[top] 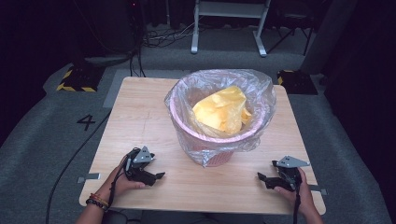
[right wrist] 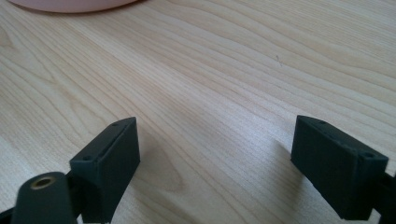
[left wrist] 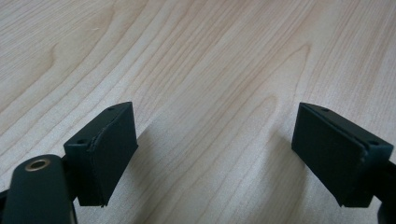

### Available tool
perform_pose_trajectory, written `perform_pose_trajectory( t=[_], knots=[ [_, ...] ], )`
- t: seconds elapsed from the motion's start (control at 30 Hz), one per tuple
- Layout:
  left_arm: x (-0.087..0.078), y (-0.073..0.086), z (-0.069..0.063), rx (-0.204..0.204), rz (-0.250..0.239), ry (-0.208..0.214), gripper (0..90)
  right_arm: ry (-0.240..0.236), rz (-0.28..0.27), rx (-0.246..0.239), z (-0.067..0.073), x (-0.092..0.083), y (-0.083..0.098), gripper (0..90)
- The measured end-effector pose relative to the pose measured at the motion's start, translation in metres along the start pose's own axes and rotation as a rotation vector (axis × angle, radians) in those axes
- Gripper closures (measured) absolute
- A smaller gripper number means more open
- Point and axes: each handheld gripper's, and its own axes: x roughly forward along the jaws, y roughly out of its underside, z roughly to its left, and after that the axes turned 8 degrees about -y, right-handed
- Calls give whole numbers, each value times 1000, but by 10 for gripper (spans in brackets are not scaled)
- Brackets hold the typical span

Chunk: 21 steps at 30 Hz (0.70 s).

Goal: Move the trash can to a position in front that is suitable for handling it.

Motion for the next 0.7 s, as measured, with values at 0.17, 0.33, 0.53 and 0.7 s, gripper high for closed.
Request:
perform_pose_trajectory(
  t=[0.17, 0.33, 0.53, 0.7],
  knots=[
    [0, 0, 0, -2, 1, -3, 141, 0, 0, 0, 0, 0, 0, 154],
    [0, 0, -1, -14, 2, -15, 141, 1, 1, 0, 0, 1, -1, 154],
    [1, -2, -2, -25, 3, -32, 140, 21, -5, 14, -7, 6, -7, 182],
    [5, -9, -7, -11, 16, -33, 157, 39, -111, 70, -19, 10, -33, 229]
  ],
)
